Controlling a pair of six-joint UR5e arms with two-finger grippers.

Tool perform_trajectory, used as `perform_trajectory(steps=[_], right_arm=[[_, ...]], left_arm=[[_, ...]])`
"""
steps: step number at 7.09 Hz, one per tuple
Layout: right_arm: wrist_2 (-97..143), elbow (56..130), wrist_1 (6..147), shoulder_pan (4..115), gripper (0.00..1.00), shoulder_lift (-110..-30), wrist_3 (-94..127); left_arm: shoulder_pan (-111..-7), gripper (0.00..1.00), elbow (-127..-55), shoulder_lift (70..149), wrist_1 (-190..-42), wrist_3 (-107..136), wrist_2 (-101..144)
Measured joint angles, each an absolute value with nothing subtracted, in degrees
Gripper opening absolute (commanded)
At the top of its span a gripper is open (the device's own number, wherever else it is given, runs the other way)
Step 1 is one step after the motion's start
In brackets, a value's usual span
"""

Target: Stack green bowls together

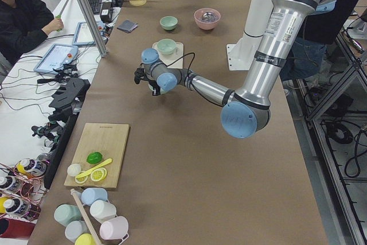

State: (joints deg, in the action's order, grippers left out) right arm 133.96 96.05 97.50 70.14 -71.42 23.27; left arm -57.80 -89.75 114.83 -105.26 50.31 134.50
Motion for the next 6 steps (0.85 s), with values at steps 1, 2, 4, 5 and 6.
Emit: perform_trajectory(steps=[1, 2, 4, 5, 6], right_arm=[[131.87, 95.46, 95.63, 66.55, 0.99, -69.85, 27.04], [129.98, 93.67, 91.04, 63.1, 0.99, -68.87, 30.93], [126.86, 87.82, 79.25, 57.9, 0.99, -68.07, 38.0], [125.72, 85.93, 75.84, 55.95, 0.99, -68.01, 40.48], [125.1, 85.12, 74.53, 54.66, 0.96, -68.06, 41.65]], left_arm=[[-57.96, 0.0, -90.59, 116.63, -102.77, 52.28, 134.68], [-57.95, 0.0, -91.24, 117.63, -101.67, 53.81, 134.7], [-57.93, 0.0, -91.68, 118.6, -101.14, 54.86, 134.66], [-57.92, 0.0, -91.72, 118.76, -101.09, 54.96, 134.67], [-57.92, 0.0, -91.73, 118.88, -101.08, 55.0, 134.71]])
